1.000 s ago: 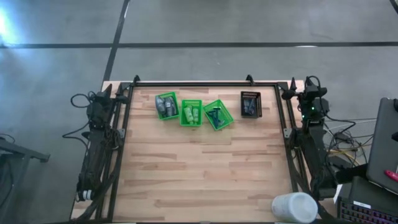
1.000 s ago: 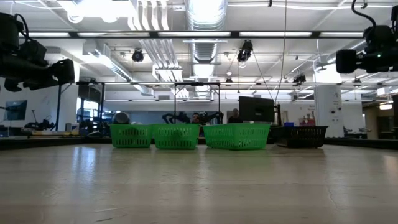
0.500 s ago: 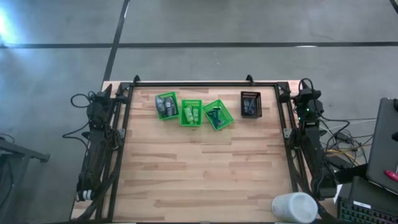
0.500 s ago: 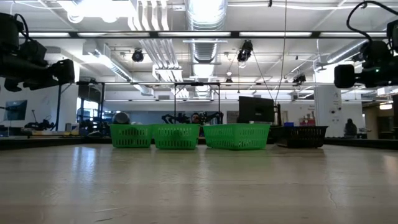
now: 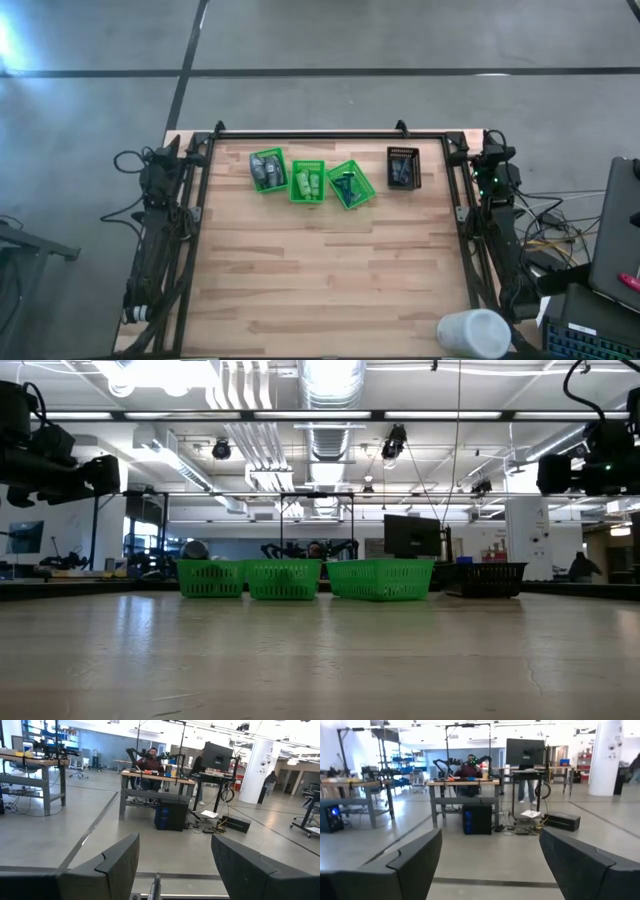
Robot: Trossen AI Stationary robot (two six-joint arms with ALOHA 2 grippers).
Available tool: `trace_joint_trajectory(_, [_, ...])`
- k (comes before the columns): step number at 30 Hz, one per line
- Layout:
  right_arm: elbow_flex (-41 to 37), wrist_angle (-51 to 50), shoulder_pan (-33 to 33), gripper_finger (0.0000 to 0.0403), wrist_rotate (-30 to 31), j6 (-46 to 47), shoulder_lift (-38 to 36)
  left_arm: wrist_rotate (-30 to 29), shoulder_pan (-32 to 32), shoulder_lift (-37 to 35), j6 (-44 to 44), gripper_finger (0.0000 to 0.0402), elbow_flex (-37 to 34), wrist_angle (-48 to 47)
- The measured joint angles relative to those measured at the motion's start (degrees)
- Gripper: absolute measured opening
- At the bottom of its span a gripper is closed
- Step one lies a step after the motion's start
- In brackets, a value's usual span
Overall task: Pick & Place Travel size toiletries
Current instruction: Return to Home Position
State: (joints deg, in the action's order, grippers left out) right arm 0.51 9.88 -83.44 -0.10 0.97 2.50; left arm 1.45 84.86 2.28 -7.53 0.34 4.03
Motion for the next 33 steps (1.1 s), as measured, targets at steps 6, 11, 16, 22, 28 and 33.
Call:
trace_joint_trajectory(6, [0.00, -0.13, 0.04, 0.0329, 0.02, 4.56, 0.09, 0.00, 0.00, 0.00, 0.00, 0.0252, 0.00, -0.02])
trace_joint_trajectory(11, [0.00, -0.17, 0.04, 0.0346, 0.00, 5.11, 0.09, 0.00, 0.00, 0.00, 0.00, 0.0252, 0.00, -0.03])
trace_joint_trajectory(16, [0.00, -0.21, 0.04, 0.0360, 0.00, 4.79, 0.09, 0.00, 0.00, 0.00, 0.00, 0.0252, 0.00, -0.04])
trace_joint_trajectory(22, [0.00, -0.23, 0.02, 0.0353, 0.01, 5.33, 0.24, 0.00, 0.00, 0.02, 0.00, 0.0252, 0.00, -0.04])
trace_joint_trajectory(28, [0.00, -0.21, 0.02, 0.0334, 0.02, 5.40, 0.22, 0.00, 0.00, 0.01, 0.00, 0.0252, 0.00, -0.07])
trace_joint_trajectory(33, [0.00, -0.21, 0.00, 0.0318, 0.02, 5.49, 0.24, 0.00, 0.00, 0.00, 0.00, 0.0252, 0.00, -0.07])
